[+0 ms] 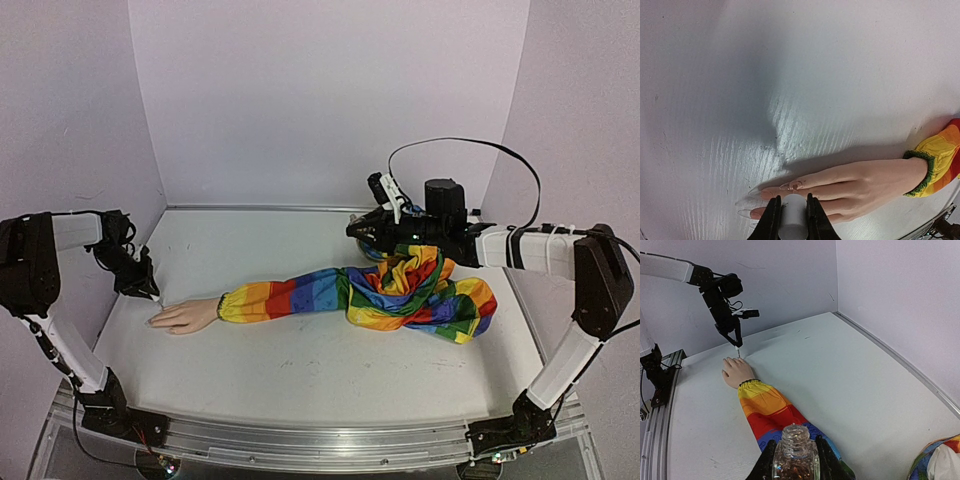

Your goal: Paint the nails

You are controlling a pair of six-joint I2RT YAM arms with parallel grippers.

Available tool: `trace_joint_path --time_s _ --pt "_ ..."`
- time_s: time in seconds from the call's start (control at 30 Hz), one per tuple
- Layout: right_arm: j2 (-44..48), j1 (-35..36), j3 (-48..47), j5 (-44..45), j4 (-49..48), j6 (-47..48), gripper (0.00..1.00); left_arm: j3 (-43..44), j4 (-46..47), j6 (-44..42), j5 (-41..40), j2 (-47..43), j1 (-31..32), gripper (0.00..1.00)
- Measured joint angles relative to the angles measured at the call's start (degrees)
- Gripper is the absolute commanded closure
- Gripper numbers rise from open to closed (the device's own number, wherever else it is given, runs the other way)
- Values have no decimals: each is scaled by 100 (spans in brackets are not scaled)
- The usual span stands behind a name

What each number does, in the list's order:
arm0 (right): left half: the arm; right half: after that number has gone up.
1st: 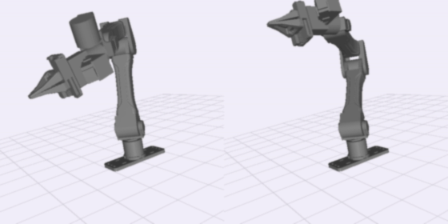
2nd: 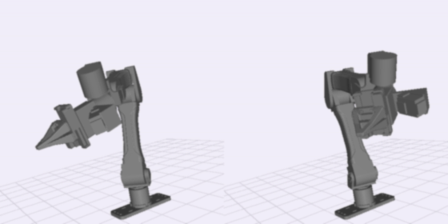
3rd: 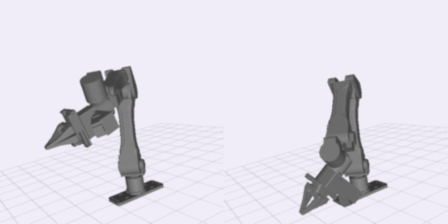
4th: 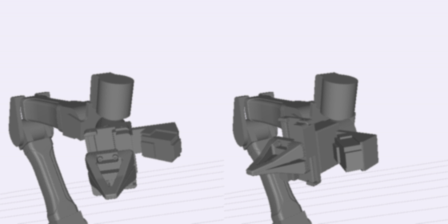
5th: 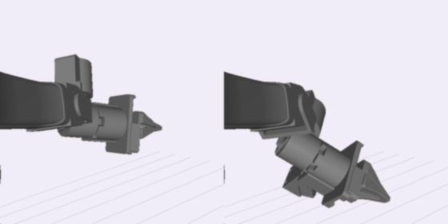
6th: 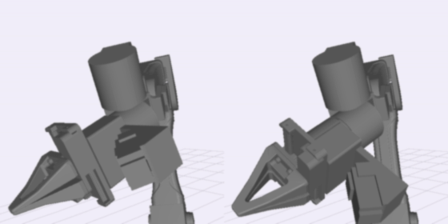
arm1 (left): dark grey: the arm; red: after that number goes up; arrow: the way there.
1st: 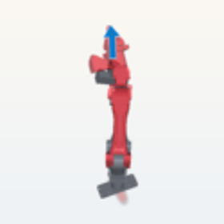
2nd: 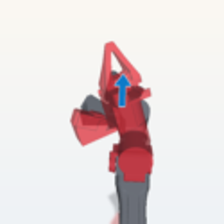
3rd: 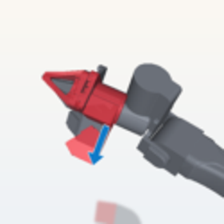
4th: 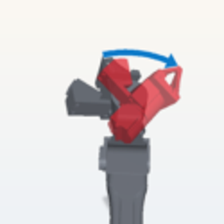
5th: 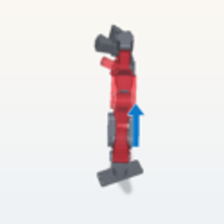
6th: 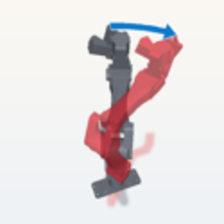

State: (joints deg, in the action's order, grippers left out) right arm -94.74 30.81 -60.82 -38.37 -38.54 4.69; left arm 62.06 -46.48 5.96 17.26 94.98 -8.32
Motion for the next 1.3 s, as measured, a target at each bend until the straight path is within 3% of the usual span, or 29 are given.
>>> trace_joint_path --time_s 1.3 --pt "0 0 -2 -24 0 0 100 0 -59 -7 4 111 0 100"
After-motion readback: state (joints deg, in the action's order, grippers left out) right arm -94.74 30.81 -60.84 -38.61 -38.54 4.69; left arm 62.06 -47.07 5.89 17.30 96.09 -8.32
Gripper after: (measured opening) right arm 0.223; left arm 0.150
